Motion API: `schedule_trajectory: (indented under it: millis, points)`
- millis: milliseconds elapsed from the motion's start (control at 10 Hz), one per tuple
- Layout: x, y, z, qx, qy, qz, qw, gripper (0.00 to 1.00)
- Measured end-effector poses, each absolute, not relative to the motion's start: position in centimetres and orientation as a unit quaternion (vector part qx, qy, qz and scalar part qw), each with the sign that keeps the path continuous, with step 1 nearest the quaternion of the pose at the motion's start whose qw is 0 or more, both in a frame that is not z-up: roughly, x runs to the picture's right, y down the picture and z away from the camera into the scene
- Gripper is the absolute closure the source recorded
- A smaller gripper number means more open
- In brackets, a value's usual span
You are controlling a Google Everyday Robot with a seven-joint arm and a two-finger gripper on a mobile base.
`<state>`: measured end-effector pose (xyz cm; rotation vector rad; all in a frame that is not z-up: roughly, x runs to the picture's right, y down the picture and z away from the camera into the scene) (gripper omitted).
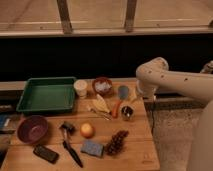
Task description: Place apple in table surface
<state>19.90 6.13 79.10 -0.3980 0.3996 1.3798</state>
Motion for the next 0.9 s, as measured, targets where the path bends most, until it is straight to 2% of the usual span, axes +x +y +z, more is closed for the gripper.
schedule_trajectory:
  millis: [300, 500, 900]
  points:
    - [15.5, 6.8, 78.1, -0.187, 0.166, 0.575, 0.779, 0.37]
    - [9.6, 7.9, 76.6, -0.193, 0.146, 0.529, 0.814, 0.37]
    - [0.3, 11.9, 72.7, -0.221, 0.097, 0.449, 0.86, 0.37]
